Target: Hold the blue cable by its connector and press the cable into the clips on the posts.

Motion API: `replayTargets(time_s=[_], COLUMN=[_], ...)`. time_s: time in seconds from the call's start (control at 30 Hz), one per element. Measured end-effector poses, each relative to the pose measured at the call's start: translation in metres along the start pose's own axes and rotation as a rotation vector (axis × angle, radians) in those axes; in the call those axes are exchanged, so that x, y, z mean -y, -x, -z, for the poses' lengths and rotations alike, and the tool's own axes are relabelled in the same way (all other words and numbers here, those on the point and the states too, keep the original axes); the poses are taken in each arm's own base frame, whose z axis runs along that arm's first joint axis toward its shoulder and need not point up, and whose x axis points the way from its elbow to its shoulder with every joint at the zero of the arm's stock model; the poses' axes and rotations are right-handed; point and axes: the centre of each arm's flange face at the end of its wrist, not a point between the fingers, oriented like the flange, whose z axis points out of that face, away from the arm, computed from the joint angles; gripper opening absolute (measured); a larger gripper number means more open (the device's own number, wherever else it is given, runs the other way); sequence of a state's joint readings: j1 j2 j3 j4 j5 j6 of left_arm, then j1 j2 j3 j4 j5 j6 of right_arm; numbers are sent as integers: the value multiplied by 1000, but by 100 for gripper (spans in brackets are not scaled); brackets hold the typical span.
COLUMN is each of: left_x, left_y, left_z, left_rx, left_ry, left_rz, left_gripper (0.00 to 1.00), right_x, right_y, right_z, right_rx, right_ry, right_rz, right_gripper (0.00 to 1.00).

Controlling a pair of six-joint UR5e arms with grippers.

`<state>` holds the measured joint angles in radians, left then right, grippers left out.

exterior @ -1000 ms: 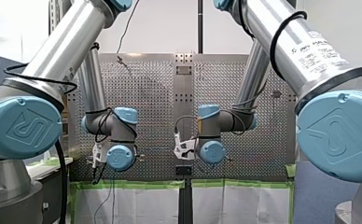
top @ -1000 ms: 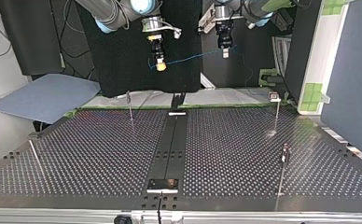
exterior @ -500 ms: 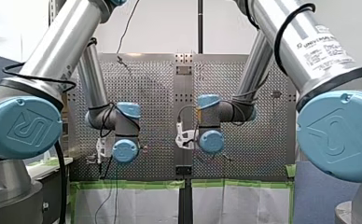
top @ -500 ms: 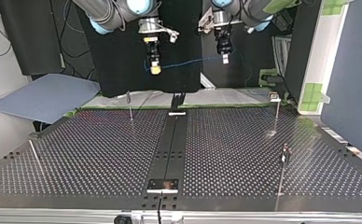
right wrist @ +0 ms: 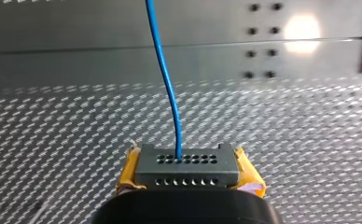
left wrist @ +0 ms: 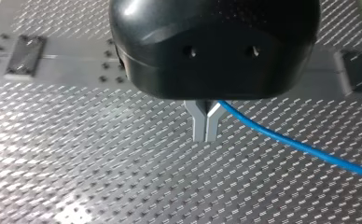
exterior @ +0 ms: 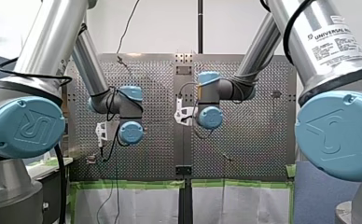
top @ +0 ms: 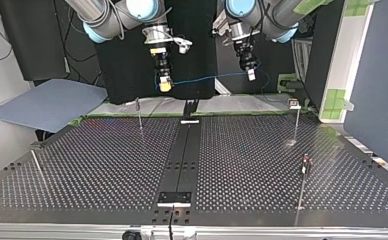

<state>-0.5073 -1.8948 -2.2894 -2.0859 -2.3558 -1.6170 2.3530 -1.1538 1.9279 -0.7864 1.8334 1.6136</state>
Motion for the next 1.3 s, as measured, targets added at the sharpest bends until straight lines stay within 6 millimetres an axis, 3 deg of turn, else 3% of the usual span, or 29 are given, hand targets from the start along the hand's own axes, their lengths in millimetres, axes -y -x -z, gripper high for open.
replayTargets(time_s=[0.33,0.73,0.87,1.2,1.3], left_x=[15,19,17,2,-5], left_y=[60,138,168,249,269], left_z=[-28,-54,-63,-89,-95], left_rx=[68,143,169,253,277], left_ry=[59,157,187,214,213], left_rz=[63,119,124,185,202], left_gripper=[0,0,0,0,0], right_x=[5,9,11,20,25], right_y=[-78,-170,-174,-155,-157], right_z=[-20,-23,-28,-54,-61], right_rx=[-83,-167,-152,-87,-92], right_ry=[-42,-88,-101,-130,-144], right_rz=[-23,-38,-34,-18,-20], right_gripper=[0,0,0,0,0])
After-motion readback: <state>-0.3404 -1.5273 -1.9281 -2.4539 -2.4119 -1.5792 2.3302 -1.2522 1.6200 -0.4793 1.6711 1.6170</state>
